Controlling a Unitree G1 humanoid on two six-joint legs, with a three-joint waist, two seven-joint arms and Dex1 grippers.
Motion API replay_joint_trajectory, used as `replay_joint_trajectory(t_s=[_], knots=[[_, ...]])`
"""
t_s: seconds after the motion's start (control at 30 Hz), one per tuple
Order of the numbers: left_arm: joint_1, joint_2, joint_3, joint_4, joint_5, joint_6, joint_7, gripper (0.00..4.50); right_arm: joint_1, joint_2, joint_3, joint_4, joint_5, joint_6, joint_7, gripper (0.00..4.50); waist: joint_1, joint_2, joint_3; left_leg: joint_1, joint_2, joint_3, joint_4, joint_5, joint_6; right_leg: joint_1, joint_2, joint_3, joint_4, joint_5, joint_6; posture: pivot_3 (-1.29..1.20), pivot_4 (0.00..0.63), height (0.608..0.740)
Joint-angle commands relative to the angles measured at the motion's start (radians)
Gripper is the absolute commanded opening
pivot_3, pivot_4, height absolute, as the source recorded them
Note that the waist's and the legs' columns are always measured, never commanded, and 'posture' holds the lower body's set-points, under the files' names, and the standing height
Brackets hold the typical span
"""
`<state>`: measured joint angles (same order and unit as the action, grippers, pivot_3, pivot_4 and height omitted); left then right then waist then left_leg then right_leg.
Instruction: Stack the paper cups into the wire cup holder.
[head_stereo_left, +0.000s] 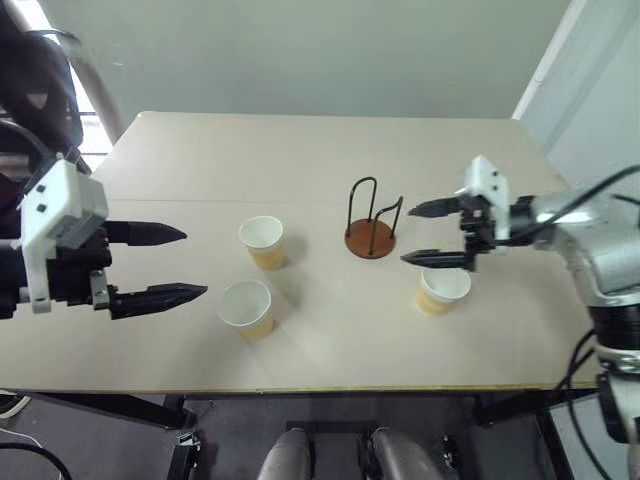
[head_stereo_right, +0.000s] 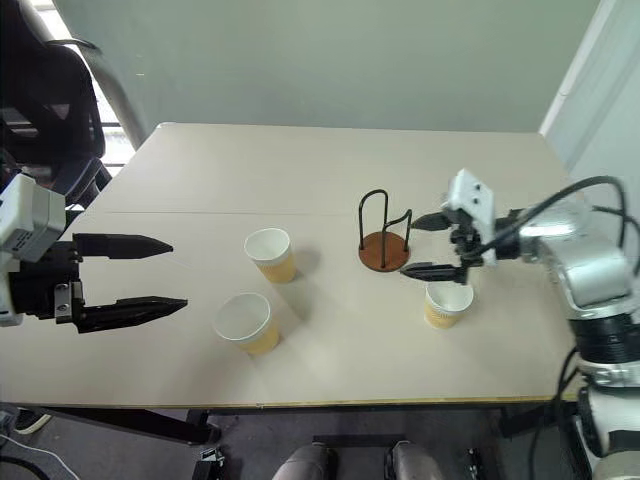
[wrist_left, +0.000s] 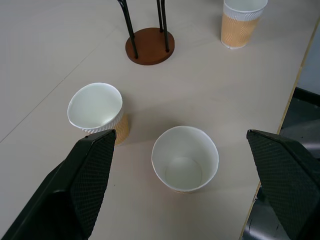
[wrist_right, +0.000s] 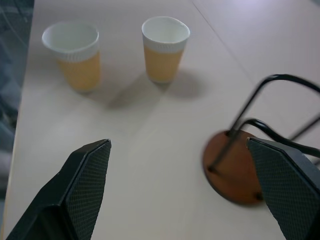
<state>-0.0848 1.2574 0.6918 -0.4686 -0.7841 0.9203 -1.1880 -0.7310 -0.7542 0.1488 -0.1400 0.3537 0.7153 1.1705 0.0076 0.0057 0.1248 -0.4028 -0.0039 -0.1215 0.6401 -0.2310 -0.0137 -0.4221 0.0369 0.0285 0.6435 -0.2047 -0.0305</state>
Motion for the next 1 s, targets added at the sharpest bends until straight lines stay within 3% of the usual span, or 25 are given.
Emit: replay_joint_trajectory(t_s=[0.03, 0.2, 0.53, 1.0], knots=[[0.005, -0.002, 0.044, -0.020, -0.006, 0.005, 0.009, 4.50, -0.007, 0.009, 0.012, -0.056, -0.001, 0.047, -0.051, 4.47, 0.006, 0.000, 0.000, 0.000, 0.000, 0.000, 0.000, 0.000, 0.000, 0.000, 0.000, 0.000, 0.000, 0.000, 0.000, 0.00, 0.150, 0.740], [-0.011, -0.011, 0.072, -0.023, -0.031, 0.020, 0.026, 4.50, -0.042, 0.093, 0.050, -0.008, -0.034, 0.108, -0.160, 4.47, 0.004, -0.001, 0.000, 0.000, 0.000, 0.000, 0.001, -0.004, 0.000, 0.000, 0.000, 0.000, 0.000, 0.000, 0.000, 0.00, 0.150, 0.740], [0.036, -0.031, 0.118, -0.061, -0.032, 0.036, 0.046, 4.50, -0.077, 0.158, 0.109, 0.085, -0.102, 0.155, -0.262, 4.47, 0.004, -0.001, 0.000, 0.000, 0.000, 0.000, 0.001, -0.004, -0.001, -0.001, 0.000, -0.001, 0.000, 0.001, -0.002, 0.00, 0.150, 0.740], [0.080, -0.037, 0.165, -0.110, -0.027, 0.063, 0.069, 4.50, -0.130, 0.328, 0.105, 0.235, -0.174, 0.083, -0.400, 4.47, 0.005, 0.000, 0.000, -0.001, 0.001, 0.000, 0.000, -0.006, -0.003, -0.002, 0.000, -0.001, 0.000, 0.001, -0.003, 0.00, 0.150, 0.740]])
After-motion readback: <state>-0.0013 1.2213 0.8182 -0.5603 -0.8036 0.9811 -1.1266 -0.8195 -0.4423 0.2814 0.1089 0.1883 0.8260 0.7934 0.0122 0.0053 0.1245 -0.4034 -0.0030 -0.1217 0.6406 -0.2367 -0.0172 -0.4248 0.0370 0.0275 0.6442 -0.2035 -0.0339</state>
